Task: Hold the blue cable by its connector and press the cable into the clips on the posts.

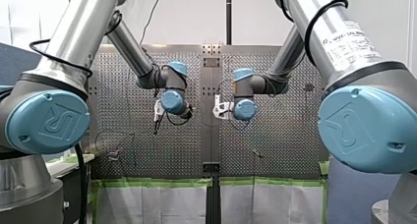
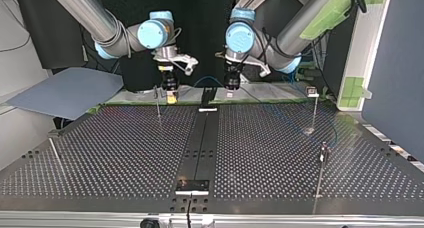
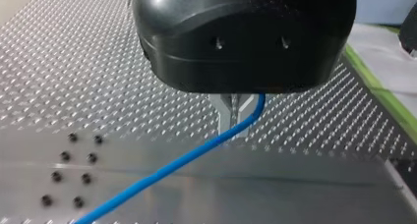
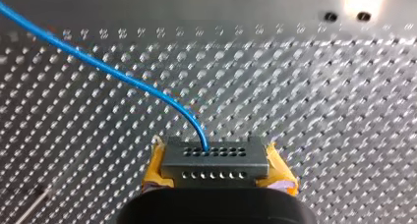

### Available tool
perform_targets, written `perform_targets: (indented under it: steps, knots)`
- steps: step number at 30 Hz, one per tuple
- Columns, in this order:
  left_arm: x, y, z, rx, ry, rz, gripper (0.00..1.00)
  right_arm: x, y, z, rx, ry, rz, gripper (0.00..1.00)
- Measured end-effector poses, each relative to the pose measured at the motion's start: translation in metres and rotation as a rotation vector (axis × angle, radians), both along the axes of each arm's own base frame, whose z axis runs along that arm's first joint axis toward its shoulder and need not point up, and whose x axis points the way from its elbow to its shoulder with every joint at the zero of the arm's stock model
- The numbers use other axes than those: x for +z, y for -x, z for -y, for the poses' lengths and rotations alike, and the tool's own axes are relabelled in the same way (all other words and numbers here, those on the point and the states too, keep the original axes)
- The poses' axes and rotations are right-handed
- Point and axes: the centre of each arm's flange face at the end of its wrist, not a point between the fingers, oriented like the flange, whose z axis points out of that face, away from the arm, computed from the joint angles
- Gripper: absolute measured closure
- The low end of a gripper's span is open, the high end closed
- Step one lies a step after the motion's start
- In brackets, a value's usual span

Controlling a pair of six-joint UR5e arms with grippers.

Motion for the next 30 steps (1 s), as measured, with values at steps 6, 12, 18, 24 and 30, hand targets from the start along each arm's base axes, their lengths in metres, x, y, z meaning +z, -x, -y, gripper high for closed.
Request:
perform_targets:
  steps: [6, 12, 18, 24, 30]
  knots:
    - [-0.019, 0.006, 0.013, -0.025, 0.004, -0.013, 1.00, -0.018, 0.013, -0.007, -0.011, -0.005, 0.004, 1.00]
    - [-0.042, 0.013, 0.025, -0.054, -0.002, -0.029, 1.00, -0.048, 0.036, -0.004, -0.047, -0.036, 0.006, 1.00]
    - [-0.065, 0.016, 0.033, -0.071, 0.003, -0.036, 1.00, -0.092, 0.061, -0.009, -0.096, -0.090, 0.000, 1.00]
    - [-0.091, 0.017, 0.035, -0.075, -0.002, -0.058, 1.00, -0.133, 0.086, -0.018, -0.135, -0.147, -0.004, 1.00]
    - [-0.099, 0.023, 0.046, -0.101, 0.012, -0.050, 1.00, -0.167, 0.110, -0.033, -0.163, -0.209, -0.042, 1.00]
